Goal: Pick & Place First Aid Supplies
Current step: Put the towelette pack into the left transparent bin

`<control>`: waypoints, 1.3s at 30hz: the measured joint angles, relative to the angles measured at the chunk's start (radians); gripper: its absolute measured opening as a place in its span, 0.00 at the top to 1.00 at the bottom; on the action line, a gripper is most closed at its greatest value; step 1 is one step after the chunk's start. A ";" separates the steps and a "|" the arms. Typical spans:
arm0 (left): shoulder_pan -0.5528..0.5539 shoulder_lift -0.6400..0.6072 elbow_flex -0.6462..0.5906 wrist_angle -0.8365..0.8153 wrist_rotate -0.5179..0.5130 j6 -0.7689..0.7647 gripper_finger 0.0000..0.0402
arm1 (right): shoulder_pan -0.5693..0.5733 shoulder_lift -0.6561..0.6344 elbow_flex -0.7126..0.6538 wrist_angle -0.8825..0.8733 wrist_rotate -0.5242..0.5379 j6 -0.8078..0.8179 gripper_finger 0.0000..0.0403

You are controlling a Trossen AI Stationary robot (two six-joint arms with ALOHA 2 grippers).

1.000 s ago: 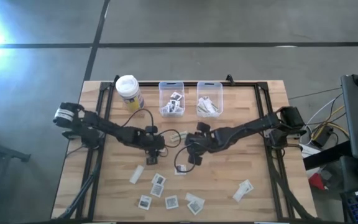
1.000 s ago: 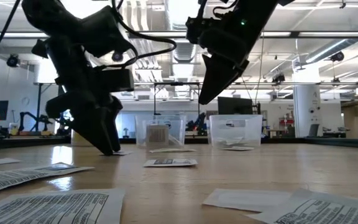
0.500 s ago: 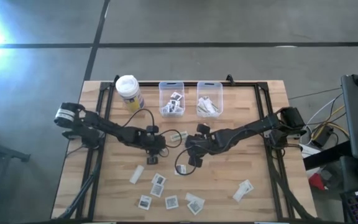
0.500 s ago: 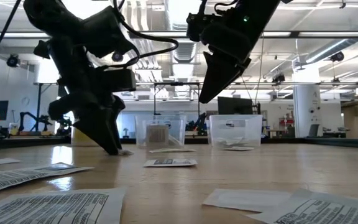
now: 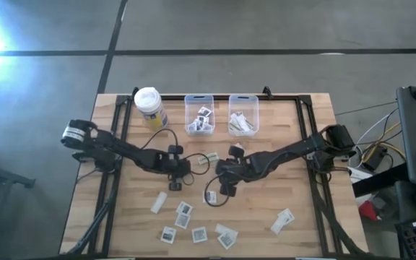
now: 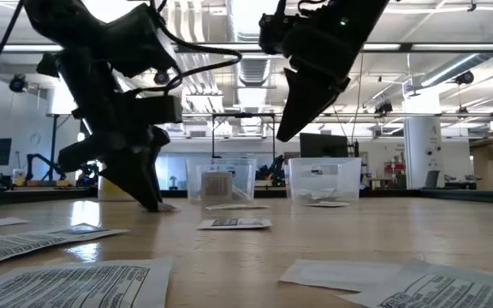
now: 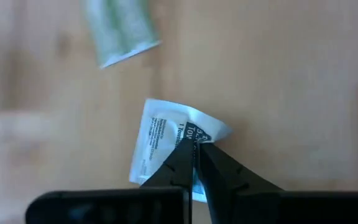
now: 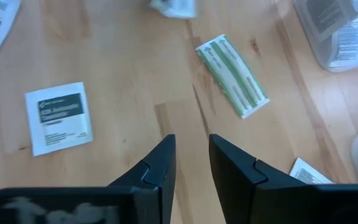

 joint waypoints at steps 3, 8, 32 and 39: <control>0.002 -0.051 0.000 0.022 -0.079 0.025 0.95 | 0.020 0.000 0.000 0.000 0.000 0.000 0.77; 0.003 -0.113 0.000 0.069 -0.219 0.091 0.99 | 0.058 0.000 0.000 -0.003 0.000 0.048 0.76; 0.394 -0.133 0.016 0.435 -0.171 0.291 1.00 | 0.176 0.000 0.000 -0.010 0.009 0.123 0.80; 0.460 -0.081 0.049 0.435 -0.096 0.263 0.99 | 0.176 0.000 0.000 -0.010 0.011 0.123 0.81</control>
